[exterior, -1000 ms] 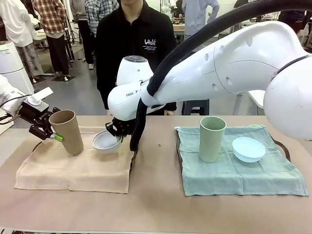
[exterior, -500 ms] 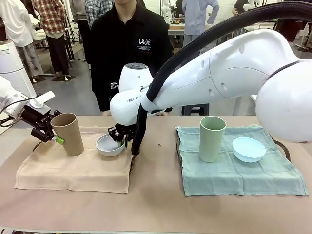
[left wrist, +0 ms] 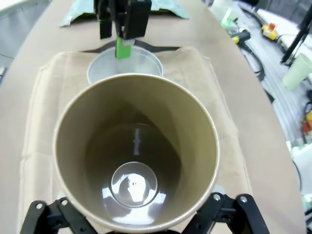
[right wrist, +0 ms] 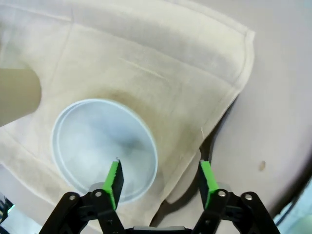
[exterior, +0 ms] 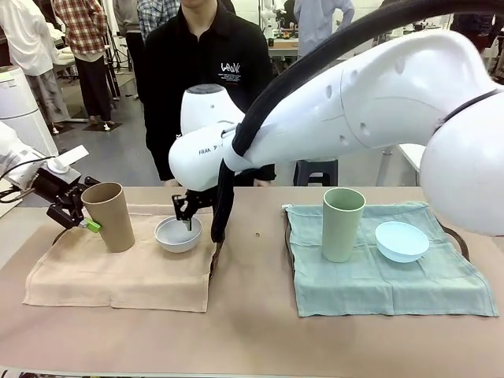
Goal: Set up a tray with a mat and arrange the tableware.
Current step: Place the Picnic Bowl and Reusable plastic cup back onto the Handle tray in front of the human's position.
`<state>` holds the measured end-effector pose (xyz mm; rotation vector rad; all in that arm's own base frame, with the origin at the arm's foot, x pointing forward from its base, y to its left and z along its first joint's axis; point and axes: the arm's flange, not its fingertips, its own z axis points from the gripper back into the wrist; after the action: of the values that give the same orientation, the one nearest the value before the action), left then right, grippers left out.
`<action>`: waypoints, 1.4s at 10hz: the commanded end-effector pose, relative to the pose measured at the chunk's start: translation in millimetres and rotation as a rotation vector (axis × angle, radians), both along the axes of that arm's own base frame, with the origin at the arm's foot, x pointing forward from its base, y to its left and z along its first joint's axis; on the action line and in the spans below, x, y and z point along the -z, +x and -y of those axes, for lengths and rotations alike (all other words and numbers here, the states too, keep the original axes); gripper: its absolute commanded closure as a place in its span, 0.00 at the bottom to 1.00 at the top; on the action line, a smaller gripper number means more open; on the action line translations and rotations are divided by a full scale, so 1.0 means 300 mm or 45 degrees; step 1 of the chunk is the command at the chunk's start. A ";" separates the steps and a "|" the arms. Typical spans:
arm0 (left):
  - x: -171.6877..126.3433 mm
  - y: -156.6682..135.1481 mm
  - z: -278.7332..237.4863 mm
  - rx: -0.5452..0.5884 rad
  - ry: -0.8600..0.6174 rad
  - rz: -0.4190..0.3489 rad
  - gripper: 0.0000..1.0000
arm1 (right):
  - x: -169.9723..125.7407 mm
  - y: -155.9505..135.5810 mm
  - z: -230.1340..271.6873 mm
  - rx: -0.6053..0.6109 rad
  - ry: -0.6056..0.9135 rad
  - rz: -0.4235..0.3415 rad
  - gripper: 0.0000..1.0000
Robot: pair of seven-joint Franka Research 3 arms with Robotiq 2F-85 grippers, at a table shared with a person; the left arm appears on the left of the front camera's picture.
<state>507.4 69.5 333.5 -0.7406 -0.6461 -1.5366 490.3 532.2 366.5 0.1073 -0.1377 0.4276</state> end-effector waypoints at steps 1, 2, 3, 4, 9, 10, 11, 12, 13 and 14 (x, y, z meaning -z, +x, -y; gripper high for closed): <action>-0.017 -0.013 -0.007 -0.055 0.120 -0.073 0.00 | -0.071 -0.057 0.004 0.025 -0.017 0.049 0.00; -0.014 -0.015 -0.017 -0.085 0.192 -0.140 0.00 | -0.118 -0.094 0.006 0.002 0.006 0.071 0.00; -0.021 -0.021 -0.026 -0.101 0.243 -0.142 0.00 | -0.162 -0.130 0.011 -0.022 0.036 0.105 0.00; -0.035 -0.021 -0.032 -0.098 0.292 -0.089 0.00 | -0.199 -0.168 0.015 -0.049 0.067 0.144 0.00; -0.363 -0.205 -0.007 -0.502 0.697 -0.159 0.00 | -0.364 -0.335 0.119 0.009 0.010 0.243 0.00; -0.434 -0.250 0.006 -0.619 0.767 -0.208 0.00 | -0.404 -0.362 0.154 0.043 -0.001 0.270 0.00; -0.491 -0.289 0.032 -0.780 0.793 -0.260 0.00 | -0.443 -0.389 0.186 0.072 -0.013 0.281 0.00; -0.561 -0.332 0.064 -0.850 0.800 -0.334 0.00 | -0.496 -0.431 0.218 0.114 -0.043 0.285 0.00; -0.619 -0.370 0.108 -0.907 0.814 -0.350 0.00 | -0.558 -0.480 0.256 0.158 -0.071 0.307 0.00; -0.695 -0.400 0.156 -0.950 0.802 -0.373 0.00 | -0.625 -0.537 0.296 0.196 -0.084 0.338 0.00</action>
<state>393.5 40.7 526.6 -0.1712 -0.1673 -0.8565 350.5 457.4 546.3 0.0169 -0.3572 0.3407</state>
